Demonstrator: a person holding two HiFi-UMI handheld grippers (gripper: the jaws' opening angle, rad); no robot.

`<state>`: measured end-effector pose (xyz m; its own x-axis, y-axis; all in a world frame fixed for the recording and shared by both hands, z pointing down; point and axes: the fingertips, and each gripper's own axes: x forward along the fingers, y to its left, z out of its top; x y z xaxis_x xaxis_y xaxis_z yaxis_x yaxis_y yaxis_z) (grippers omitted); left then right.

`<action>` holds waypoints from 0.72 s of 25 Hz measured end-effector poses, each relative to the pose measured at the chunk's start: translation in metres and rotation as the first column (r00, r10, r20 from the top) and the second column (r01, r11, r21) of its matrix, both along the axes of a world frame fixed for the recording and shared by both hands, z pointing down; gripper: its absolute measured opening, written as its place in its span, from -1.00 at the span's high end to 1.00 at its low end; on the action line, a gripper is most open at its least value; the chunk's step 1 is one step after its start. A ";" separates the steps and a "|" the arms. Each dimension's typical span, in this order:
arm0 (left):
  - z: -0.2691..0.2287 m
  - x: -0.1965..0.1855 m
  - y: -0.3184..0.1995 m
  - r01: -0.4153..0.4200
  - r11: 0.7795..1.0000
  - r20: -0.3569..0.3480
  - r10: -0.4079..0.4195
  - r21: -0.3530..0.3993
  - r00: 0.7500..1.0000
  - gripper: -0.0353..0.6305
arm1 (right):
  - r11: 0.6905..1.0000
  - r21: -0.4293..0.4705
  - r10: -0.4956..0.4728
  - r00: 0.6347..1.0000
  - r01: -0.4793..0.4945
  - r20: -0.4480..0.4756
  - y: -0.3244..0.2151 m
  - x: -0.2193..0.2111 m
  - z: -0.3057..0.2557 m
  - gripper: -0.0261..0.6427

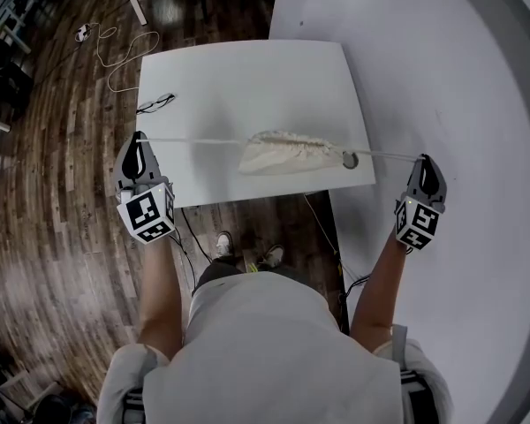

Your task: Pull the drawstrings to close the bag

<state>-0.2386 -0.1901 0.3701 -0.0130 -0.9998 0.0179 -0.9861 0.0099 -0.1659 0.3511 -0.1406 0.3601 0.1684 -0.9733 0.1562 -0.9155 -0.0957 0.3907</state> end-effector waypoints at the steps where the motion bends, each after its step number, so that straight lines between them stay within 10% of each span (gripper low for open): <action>1: -0.004 -0.001 0.000 0.003 1.000 -0.004 -0.003 0.007 1.000 0.82 | 1.000 0.008 -0.001 1.000 0.001 0.002 0.000 0.000 -0.003 0.78; 18: -0.023 -0.024 0.024 0.013 1.000 -0.094 -0.011 0.019 0.996 0.82 | 1.000 0.013 0.003 0.999 -0.004 0.043 0.023 -0.001 0.002 0.78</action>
<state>-0.2627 -0.1658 0.3469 -0.0242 -0.9997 -0.0002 -0.9971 0.0242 -0.0725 0.3496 -0.1180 0.3622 0.1650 -0.9747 0.1506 -0.9312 -0.1037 0.3494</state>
